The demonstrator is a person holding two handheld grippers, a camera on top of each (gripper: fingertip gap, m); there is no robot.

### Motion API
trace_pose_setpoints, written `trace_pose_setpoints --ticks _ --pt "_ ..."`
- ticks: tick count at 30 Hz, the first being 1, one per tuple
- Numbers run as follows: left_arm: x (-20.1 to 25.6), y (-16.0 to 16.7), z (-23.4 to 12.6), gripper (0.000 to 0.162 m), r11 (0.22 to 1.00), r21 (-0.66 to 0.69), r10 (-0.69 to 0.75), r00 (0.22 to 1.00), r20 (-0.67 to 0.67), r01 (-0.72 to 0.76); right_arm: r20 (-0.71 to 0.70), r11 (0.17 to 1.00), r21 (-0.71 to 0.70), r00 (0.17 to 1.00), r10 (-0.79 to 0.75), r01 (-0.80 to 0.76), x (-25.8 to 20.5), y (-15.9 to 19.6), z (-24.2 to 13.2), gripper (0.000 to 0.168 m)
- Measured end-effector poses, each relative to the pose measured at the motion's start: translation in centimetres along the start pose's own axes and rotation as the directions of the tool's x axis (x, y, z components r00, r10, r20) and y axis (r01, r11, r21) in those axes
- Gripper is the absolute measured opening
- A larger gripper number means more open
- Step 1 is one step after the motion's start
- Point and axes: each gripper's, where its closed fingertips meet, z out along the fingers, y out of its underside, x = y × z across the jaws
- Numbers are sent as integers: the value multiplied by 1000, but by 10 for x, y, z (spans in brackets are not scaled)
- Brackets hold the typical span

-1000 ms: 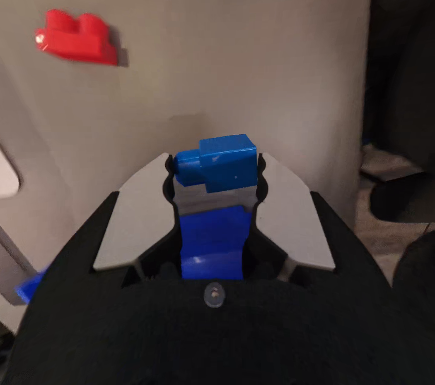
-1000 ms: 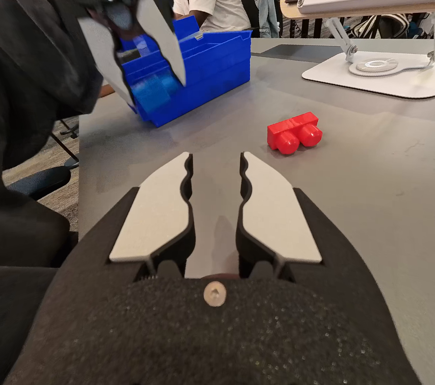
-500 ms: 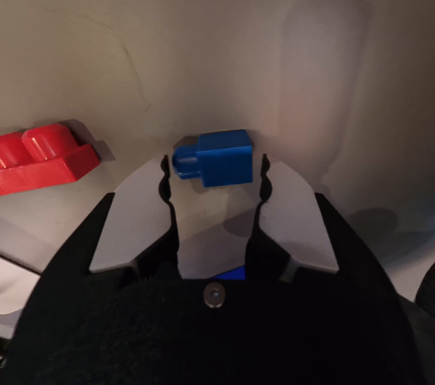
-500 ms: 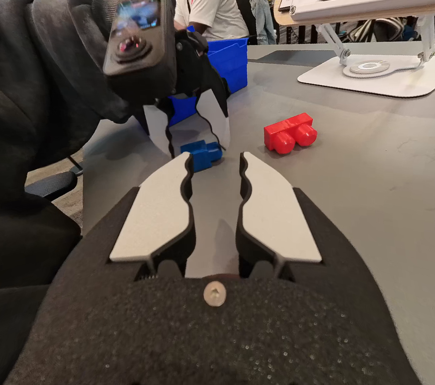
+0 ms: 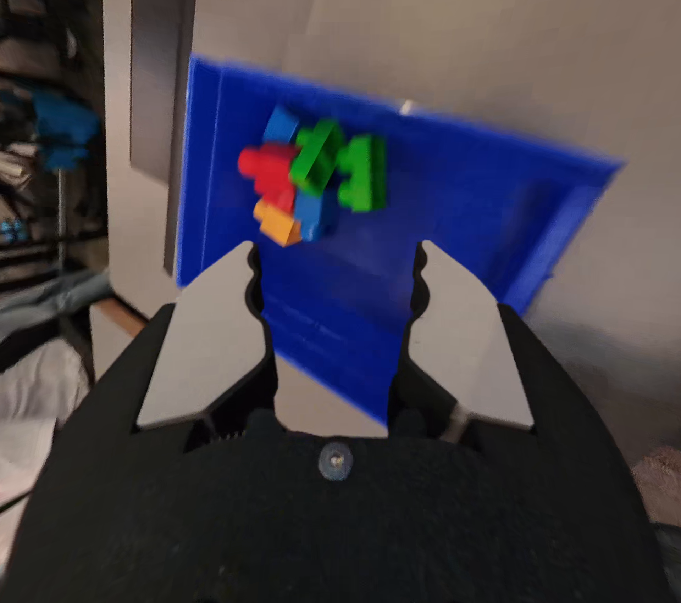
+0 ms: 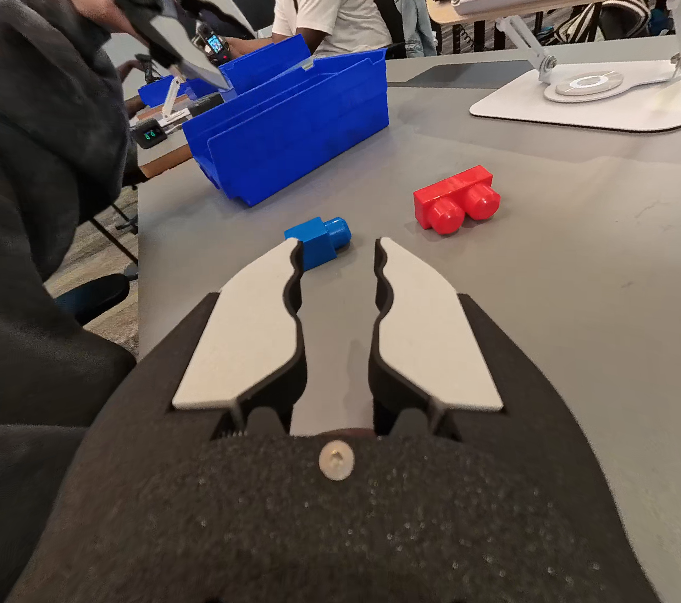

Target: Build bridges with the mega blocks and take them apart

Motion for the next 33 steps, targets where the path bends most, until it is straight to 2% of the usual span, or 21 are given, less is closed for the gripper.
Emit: trace_pose_setpoints --ticks 2,5,8,12,20,23,30,33 --pt "-16 29 24 76 995 -95 9 1000 -19 -11 6 1000 -4 1000 10 -10 0 0 2 36" --pt "-30 56 64 77 976 -206 48 993 -104 -69 10 1000 -15 1000 14 -14 0 1 5 36" --pt "-47 59 98 69 977 -186 72 981 -182 -106 6 1000 -18 1000 3 -3 0 1 6 37" --pt "-72 71 129 74 950 -276 81 970 -230 -145 5 1000 -12 1000 -6 6 0 0 8 37" --pt "-66 56 148 65 924 -270 182 931 -317 -273 1 1000 0 1000 -15 15 -1 -1 7 38" --pt "-64 54 153 67 913 -272 209 921 -330 -305 4 1000 7 1000 -4 4 0 -2 7 38" --pt "-57 71 170 69 841 -349 276 882 -381 -414 3 1000 7 1000 -7 7 0 -2 7 38" --pt "-53 68 169 69 854 -328 266 881 -392 -404 1 1000 8 1000 -3 3 0 -2 7 38"
